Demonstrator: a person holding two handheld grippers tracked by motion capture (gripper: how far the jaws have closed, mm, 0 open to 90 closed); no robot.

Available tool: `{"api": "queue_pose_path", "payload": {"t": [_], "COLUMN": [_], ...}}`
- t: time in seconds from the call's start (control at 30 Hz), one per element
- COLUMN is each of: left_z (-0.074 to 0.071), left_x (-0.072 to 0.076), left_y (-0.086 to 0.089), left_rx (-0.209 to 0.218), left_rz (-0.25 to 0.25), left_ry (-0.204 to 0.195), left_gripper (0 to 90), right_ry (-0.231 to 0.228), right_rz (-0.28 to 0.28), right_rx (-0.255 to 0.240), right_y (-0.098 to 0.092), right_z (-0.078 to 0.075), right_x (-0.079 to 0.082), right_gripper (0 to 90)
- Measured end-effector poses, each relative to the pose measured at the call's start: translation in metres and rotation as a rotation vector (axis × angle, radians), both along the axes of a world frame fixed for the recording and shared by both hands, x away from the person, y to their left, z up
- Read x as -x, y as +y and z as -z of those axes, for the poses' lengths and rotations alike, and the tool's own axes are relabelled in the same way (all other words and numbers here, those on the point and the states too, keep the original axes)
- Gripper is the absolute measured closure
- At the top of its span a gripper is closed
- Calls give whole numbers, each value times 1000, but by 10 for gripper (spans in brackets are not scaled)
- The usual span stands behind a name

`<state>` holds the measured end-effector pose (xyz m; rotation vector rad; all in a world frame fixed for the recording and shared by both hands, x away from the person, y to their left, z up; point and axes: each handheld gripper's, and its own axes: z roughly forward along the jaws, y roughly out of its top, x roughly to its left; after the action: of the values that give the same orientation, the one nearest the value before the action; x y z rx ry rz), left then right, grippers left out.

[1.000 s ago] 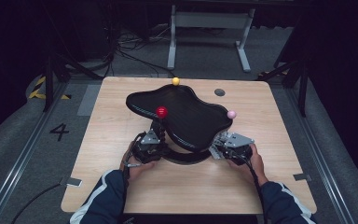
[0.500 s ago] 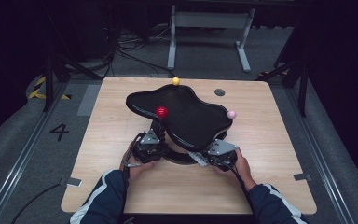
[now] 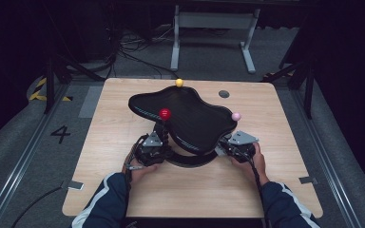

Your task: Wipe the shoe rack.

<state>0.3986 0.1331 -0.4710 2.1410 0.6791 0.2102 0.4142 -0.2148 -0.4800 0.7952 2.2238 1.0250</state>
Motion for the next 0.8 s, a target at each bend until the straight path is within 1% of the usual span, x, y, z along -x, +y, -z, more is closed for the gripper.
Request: {"api": "queue_pose_path", "payload": {"t": [0.03, 0.07, 0.1, 0.13, 0.23, 0.43, 0.5, 0.57, 0.63, 0.67, 0.8], "left_z": [0, 0, 0, 0, 0, 0, 0, 0, 0, 1, 1], "left_x": [0, 0, 0, 0, 0, 0, 0, 0, 0, 2, 4], "left_y": [0, 0, 0, 0, 0, 0, 0, 0, 0, -1, -1], "left_rx": [0, 4, 4, 2, 6, 8, 7, 7, 6, 16, 20], "left_rz": [0, 0, 0, 1, 2, -3, -5, -3, -7, -9, -2], "left_ry": [0, -1, -1, 1, 2, 8, 9, 8, 10, 10, 15], "left_gripper": [745, 745, 745, 745, 745, 745, 745, 745, 745, 745, 745], "right_ry": [0, -18, -18, -30, -30, 33, 41, 53, 59, 62, 86], "right_rz": [0, 15, 15, 21, 17, -14, -30, -49, -67, -74, -85], "right_rx": [0, 12, 12, 16, 19, -16, -13, -24, -23, -29, -43], "right_y": [0, -2, -2, -2, -3, -2, 0, 4, 7, 8, 9], "right_z": [0, 1, 1, 2, 2, -1, -2, -2, -3, -2, -3], "right_x": [0, -3, -3, -4, -5, -4, -2, 1, 5, 7, 10], "right_gripper": [793, 793, 793, 793, 800, 807, 807, 808, 808, 808, 808]}}
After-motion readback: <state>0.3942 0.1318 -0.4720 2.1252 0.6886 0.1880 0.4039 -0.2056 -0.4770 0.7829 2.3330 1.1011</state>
